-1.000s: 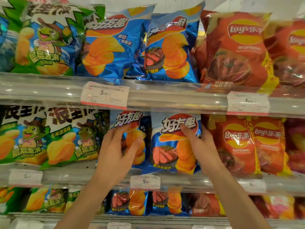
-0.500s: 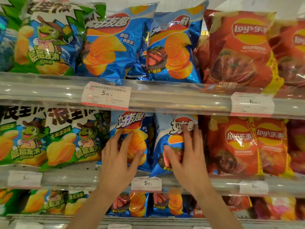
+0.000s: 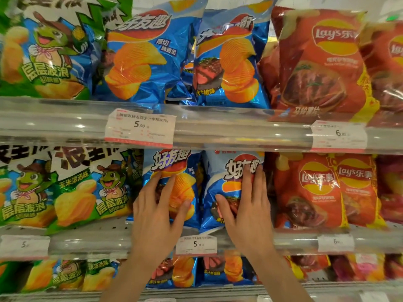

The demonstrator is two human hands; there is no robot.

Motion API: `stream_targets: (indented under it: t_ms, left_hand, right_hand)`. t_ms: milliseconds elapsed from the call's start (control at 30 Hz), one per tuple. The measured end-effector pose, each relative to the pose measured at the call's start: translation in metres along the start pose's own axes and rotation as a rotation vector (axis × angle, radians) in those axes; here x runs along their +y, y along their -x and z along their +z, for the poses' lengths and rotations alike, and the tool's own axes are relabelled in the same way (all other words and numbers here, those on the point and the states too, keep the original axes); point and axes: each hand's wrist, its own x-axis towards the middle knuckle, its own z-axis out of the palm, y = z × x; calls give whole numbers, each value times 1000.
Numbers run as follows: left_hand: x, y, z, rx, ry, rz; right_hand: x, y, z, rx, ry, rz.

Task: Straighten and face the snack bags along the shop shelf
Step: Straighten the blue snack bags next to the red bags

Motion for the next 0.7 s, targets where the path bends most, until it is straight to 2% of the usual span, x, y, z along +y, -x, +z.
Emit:
stream_targets:
  t_ms: [133, 233, 367, 433, 567, 700]
  left_hand:
    - [0, 2, 0, -4, -5, 11]
    - [4, 3, -4, -8, 52, -11]
    - [3, 0, -15, -22, 347, -130]
    - [4, 1, -21, 23, 410, -160]
    - [17, 8, -30, 138, 469, -240]
    - [46, 19, -26, 89, 562, -266]
  right_hand:
    - [-1, -2, -2, -42, -72, 7]
    - [3, -5, -13, -115, -300, 57]
    - [19, -3, -42, -176, -463, 180]
    - [29, 3, -58, -203, -548, 255]
    - [49, 18, -82, -175, -661, 330]
    - [67, 26, -95, -136, -699, 368]
